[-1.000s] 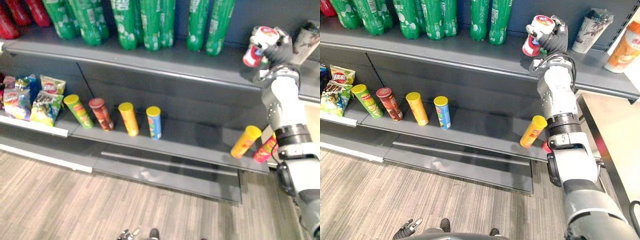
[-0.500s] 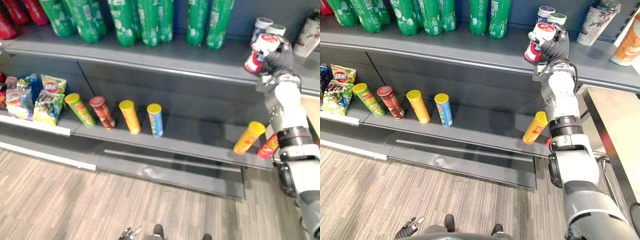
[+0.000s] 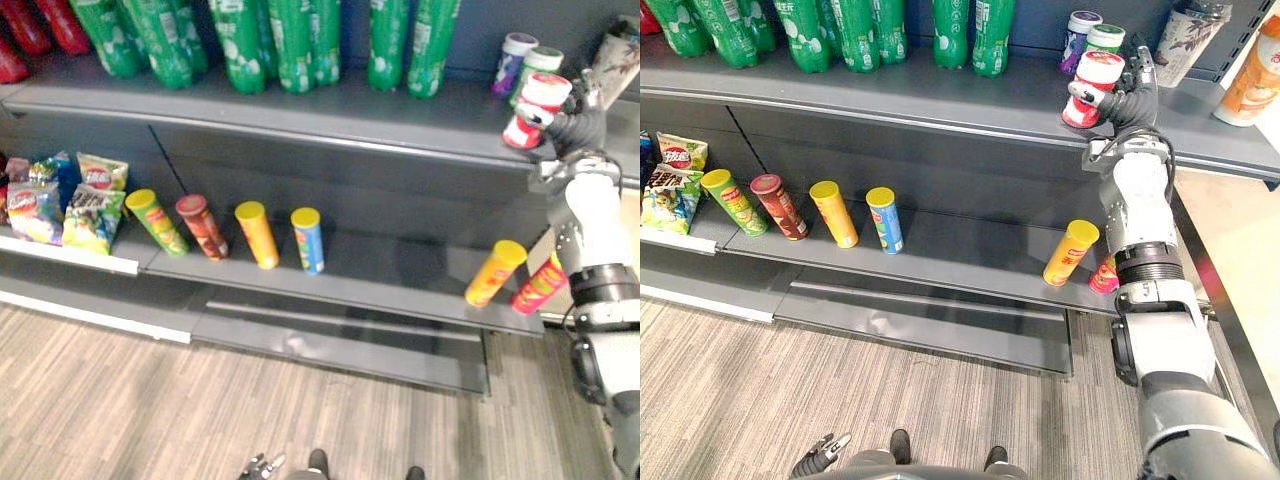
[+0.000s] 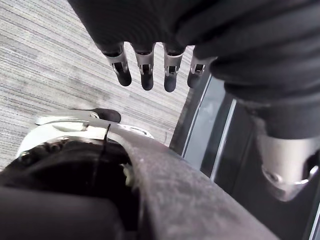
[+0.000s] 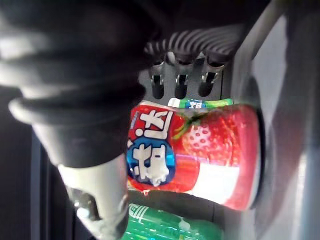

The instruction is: Put the gum and the chips on the shelf.

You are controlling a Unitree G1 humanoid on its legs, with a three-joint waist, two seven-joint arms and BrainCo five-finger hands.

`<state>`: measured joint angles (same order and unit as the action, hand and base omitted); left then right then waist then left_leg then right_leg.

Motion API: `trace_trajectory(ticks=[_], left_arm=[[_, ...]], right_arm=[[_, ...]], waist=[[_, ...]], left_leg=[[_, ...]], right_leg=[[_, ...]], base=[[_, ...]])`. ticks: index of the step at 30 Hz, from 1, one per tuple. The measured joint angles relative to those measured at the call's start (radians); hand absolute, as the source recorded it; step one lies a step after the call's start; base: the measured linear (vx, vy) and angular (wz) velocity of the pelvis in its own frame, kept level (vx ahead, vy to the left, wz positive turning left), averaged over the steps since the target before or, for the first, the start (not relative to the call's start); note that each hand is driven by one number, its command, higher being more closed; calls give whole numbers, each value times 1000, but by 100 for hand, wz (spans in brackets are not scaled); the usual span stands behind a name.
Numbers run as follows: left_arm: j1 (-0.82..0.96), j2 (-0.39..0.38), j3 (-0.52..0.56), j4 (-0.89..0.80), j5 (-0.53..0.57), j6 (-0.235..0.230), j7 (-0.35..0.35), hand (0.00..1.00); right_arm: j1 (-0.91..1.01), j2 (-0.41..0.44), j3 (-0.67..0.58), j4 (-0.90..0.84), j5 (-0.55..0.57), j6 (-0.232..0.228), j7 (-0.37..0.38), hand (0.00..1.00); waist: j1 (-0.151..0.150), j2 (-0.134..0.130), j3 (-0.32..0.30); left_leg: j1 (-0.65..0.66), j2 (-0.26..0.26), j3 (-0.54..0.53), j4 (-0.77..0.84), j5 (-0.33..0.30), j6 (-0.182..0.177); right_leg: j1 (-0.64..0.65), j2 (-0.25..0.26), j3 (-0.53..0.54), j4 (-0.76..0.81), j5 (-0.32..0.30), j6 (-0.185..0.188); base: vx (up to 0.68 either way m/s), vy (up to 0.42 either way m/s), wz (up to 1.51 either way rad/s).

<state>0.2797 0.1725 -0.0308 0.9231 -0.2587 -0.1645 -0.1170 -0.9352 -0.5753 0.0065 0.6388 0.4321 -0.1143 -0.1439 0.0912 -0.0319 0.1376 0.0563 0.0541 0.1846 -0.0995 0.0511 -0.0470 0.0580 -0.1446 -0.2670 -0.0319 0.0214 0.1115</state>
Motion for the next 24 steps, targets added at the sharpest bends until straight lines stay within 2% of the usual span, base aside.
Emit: trace_trajectory(ticks=[24], left_arm=[[0, 0, 0, -1, -2, 0, 0, 0]], right_arm=[[-37, -30, 4, 5, 1, -28, -20, 0]], waist=[[-1, -1, 0]], left_leg=[[3, 2, 10, -1, 4, 6]], right_leg=[[-1, 4, 7, -10, 7, -4]], base=[[0, 0, -1]])
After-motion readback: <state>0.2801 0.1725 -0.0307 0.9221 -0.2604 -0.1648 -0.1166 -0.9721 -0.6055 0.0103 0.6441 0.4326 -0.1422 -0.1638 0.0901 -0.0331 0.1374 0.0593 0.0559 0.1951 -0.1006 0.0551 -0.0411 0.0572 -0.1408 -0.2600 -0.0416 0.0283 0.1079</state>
